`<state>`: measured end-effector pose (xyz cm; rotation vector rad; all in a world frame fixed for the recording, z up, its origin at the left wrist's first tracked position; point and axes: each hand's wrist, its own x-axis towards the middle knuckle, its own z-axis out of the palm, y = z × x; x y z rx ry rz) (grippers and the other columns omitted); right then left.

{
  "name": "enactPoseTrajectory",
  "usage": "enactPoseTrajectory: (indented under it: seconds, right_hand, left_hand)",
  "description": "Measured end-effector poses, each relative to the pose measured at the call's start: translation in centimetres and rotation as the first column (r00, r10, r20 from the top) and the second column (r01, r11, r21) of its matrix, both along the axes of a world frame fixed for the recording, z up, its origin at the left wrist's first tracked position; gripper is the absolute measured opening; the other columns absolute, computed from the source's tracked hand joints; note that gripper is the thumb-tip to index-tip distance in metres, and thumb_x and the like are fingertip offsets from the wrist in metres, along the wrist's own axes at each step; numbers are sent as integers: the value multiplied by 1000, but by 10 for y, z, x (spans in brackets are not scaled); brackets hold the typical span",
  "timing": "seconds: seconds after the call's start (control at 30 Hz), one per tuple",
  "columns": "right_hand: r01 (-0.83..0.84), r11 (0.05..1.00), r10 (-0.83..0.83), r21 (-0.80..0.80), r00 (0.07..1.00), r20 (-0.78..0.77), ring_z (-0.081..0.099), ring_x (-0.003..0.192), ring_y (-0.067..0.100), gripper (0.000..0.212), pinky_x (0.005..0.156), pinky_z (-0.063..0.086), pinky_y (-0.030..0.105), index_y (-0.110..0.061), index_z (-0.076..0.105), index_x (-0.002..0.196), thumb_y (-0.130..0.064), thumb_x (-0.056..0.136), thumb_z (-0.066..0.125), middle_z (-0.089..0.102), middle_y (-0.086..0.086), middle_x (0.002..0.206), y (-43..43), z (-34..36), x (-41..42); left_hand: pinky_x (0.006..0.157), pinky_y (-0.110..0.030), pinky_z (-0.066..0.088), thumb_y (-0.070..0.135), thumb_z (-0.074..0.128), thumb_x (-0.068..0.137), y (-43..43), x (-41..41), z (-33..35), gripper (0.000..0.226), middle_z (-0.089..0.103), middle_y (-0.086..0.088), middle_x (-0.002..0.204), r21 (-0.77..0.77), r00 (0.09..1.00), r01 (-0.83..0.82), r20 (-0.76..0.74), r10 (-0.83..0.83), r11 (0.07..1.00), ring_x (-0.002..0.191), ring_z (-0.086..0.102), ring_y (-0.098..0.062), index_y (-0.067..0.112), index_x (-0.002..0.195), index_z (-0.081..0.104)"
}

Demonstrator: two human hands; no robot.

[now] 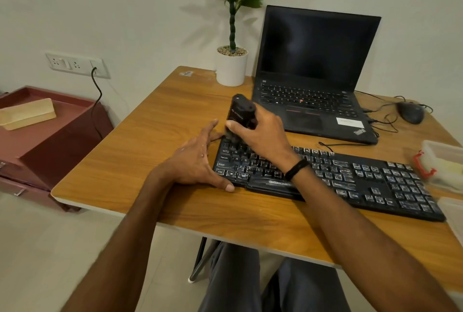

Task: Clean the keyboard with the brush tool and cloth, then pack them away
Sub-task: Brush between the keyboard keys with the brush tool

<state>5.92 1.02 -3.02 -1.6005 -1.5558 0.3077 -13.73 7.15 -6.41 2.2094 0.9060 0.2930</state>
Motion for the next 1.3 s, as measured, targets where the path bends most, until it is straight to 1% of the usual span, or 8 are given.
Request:
enactPoseTrajectory:
  seconds: [0.07,0.23,0.43,0.53,0.67,0.77,1.07,1.3]
  right_hand:
    - [-172,974,146,-147,975,-169,68,99,7,47,87,59,35,-20,62,121,-42,82,77,71,-5,108,-2,-2,2]
    - [-68,996,74,-58,993,92,63,100,7,47,80,53,19,-21,60,126,-43,86,73,69,-7,112,-3,0,-6]
    - [-332,913,317,-236,943,-100,68,98,0,40,83,55,21,-28,63,120,-35,84,77,72,-11,109,-18,6,-5]
    - [-192,973,201,-131,978,59,64,98,1,47,84,56,25,-25,61,126,-41,85,75,68,-15,110,-19,9,-4]
    - [-333,919,319,-209,942,-101,69,97,5,42,84,58,30,-19,64,121,-33,84,77,73,-4,108,-27,2,-7]
    - [-185,979,188,-85,982,34,66,98,1,47,86,57,30,-25,62,126,-41,84,76,71,-11,110,-27,-1,-7]
    - [-209,972,203,-107,977,-67,67,101,-1,47,88,57,29,-27,64,123,-42,81,78,72,-13,110,-29,-2,0]
    - [-303,940,291,-154,952,-92,66,106,1,50,92,56,30,-26,63,125,-40,80,79,70,-8,117,-29,-5,-11]
  left_hand:
    - [119,-54,34,80,90,34,1,0,-3,158,43,11,157,-4,1000,0,12,0,1000,143,42,-20,49,157,-5]
    - [118,-50,34,75,92,36,1,0,-3,159,40,15,156,16,1000,-1,8,1,1000,141,42,-18,45,159,-5]
    - [113,-49,42,67,97,39,2,3,-6,143,48,17,144,31,998,11,60,-12,999,133,48,-11,41,153,16]
    - [116,-50,38,71,96,37,4,1,-7,151,47,16,150,27,998,3,60,-4,1000,137,46,-13,45,156,6]
    - [115,-40,36,64,98,43,4,2,-7,146,45,23,144,56,998,26,50,-28,998,138,43,-11,38,157,9]
    - [119,-47,33,74,93,40,4,1,-7,154,42,18,155,42,999,23,26,-24,999,143,39,-16,43,158,-1]
    - [120,-51,32,76,92,43,15,-2,-7,154,35,15,162,14,995,95,-21,-94,995,145,37,-17,50,157,-9]
    - [113,-45,42,72,93,44,13,0,-9,134,46,25,139,51,996,88,28,-89,995,130,45,-4,36,152,23]
